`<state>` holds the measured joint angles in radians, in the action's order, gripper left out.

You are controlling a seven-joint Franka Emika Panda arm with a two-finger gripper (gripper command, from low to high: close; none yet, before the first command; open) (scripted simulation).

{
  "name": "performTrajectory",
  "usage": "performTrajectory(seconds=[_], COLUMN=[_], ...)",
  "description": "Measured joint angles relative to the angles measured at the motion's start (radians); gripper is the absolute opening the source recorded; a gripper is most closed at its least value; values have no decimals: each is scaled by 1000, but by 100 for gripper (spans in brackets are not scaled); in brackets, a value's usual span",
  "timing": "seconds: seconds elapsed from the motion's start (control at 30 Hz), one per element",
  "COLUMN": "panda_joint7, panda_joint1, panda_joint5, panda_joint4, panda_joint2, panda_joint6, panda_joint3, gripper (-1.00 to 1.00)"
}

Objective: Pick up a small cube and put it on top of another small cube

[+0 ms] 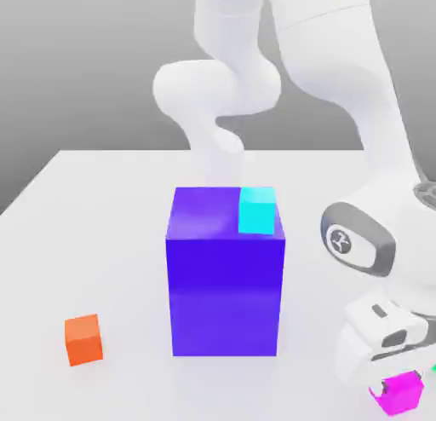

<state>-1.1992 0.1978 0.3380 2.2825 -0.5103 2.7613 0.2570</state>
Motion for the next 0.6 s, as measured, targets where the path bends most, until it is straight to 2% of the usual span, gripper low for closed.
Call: performTrajectory(seconds=[0.07, 0.2, 0.33, 0.47, 0.5, 0.6], panda_joint7=[-2, 53, 156, 105, 93, 93], panda_joint1=[3, -44, 24, 87, 98, 98], panda_joint5=[3, -71, -117, -22, -4, -4], panda_joint4=[-1, 29, 39, 28, 26, 26], panda_joint2=[-6, 117, 227, 129, 108, 108], panda_joint6=[4, -87, -194, -119, -102, -102], panda_joint3=[-3, 62, 194, 157, 144, 144], gripper=[-100, -100, -100, -100, 100, 100])
